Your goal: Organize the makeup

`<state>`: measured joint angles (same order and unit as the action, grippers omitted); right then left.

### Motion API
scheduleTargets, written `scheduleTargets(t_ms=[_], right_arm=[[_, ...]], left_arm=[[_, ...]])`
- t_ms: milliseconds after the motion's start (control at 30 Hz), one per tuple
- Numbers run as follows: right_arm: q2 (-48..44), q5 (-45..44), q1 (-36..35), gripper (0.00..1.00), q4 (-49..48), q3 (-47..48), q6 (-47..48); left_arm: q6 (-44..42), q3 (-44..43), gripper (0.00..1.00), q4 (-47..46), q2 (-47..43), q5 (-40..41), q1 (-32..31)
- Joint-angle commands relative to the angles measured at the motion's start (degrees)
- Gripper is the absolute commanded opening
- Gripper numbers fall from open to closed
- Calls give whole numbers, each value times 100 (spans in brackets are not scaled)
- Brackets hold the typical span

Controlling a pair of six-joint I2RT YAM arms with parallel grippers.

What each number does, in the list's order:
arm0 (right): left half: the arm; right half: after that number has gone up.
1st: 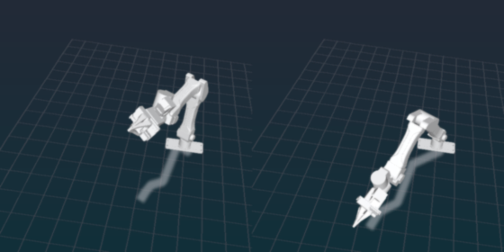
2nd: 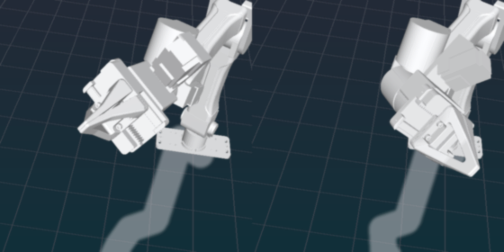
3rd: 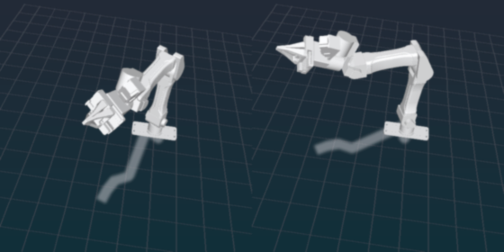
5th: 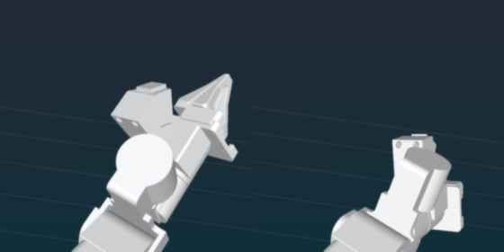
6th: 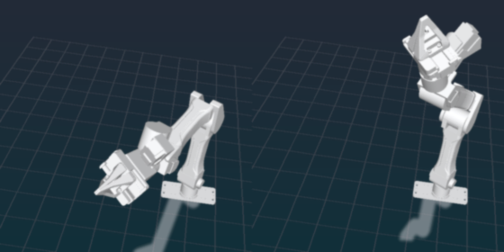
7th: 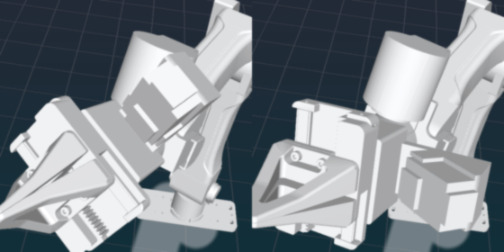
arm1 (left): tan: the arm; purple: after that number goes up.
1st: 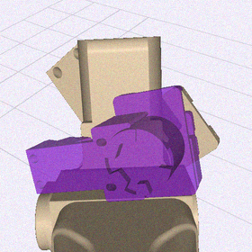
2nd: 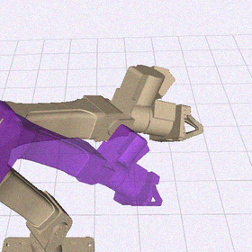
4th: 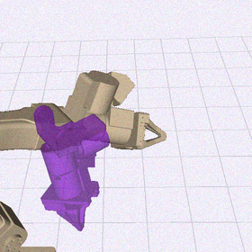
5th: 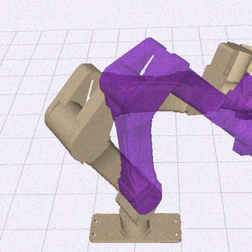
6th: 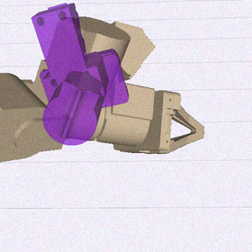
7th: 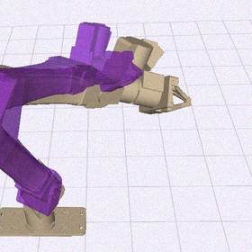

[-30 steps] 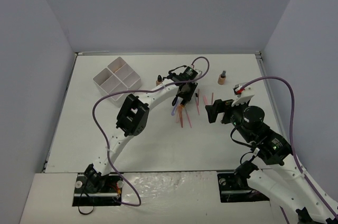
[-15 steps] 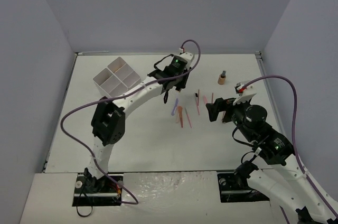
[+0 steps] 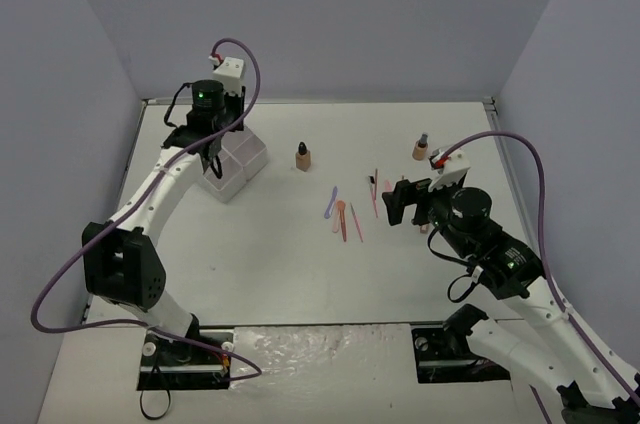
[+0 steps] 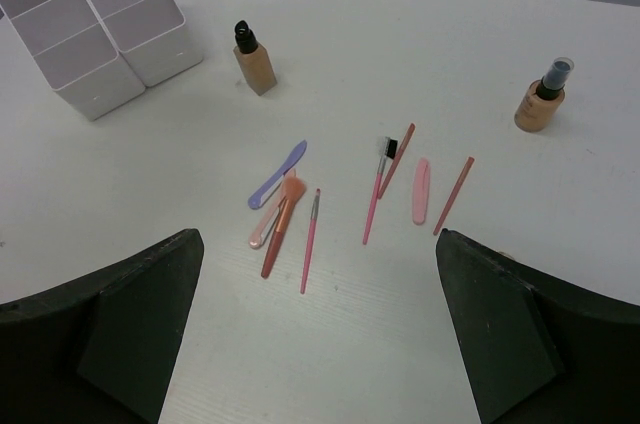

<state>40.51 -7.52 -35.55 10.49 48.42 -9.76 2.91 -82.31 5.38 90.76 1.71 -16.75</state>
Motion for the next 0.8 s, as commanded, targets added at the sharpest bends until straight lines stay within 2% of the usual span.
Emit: scheduleTargets(t_ms=[0,133,333,767], right_arm=[[27,72,34,100,-559,5,74],[43,116,32,100,-598,-57,37],[75,93,34,100,-610,-82,62],[348,178,39,100,-654,-42,79]], left_arm=[[-1235,-101,0,63,-271,-950,538],[-1924,-131,0,458,-194,-1418,913],[-2451,38,0,624,-100,-1677,1277],[-3101,-183,0,757,655,-1625,1585]])
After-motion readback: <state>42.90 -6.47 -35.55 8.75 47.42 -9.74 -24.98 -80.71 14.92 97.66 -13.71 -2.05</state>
